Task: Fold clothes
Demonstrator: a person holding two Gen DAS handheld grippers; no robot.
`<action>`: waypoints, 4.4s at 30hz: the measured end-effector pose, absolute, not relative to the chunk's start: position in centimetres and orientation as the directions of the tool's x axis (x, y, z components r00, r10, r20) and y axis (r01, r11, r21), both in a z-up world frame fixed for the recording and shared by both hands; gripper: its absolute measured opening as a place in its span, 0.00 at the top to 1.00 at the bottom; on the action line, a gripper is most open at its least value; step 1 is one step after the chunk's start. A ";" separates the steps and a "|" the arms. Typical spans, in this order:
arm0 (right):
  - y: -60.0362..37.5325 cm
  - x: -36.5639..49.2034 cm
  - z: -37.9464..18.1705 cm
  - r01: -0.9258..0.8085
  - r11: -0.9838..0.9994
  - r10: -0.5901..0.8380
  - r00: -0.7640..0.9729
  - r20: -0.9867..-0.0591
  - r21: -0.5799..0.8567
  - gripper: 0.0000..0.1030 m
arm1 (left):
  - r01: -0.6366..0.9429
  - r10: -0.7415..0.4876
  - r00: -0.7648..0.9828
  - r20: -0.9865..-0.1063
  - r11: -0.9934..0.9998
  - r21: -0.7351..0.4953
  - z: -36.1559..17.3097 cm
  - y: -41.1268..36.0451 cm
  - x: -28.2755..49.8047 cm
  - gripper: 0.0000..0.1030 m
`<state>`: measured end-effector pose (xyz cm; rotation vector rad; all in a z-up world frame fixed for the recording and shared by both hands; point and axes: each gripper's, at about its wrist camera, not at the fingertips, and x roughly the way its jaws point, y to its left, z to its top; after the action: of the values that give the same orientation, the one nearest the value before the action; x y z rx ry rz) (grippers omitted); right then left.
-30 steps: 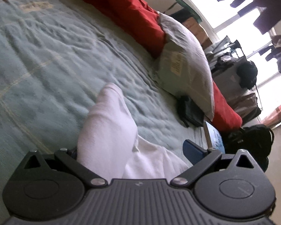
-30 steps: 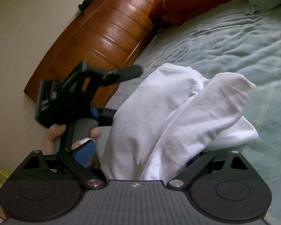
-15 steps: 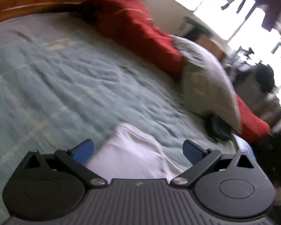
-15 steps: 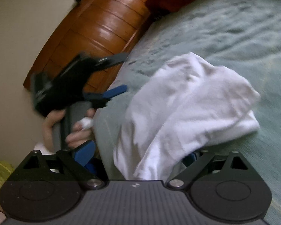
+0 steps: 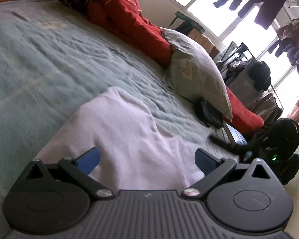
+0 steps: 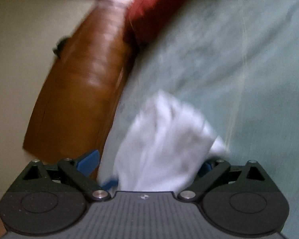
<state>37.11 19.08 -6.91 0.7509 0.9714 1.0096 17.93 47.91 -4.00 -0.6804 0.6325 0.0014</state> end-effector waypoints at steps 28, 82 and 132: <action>22.5 28.9 -3.9 -0.891 0.390 0.797 0.199 -0.570 0.234 0.21 | -0.231 -0.166 0.827 -0.538 0.772 -0.593 -3.8 51.2 22.0 0.06; 13.6 22.2 0.4 -0.865 0.444 0.827 0.297 -0.477 0.232 0.09 | -0.207 -0.176 0.742 -0.647 0.858 -0.471 -3.8 49.4 21.2 0.03; 5.5 16.5 1.7 -0.813 0.515 0.810 0.359 -0.464 0.271 0.01 | -0.059 -0.056 0.737 -0.674 0.987 -0.147 -4.0 30.2 12.7 0.02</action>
<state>16.48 5.54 1.75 -0.0060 0.5943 1.0468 12.71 30.22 -3.95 -0.1627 0.7431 0.0015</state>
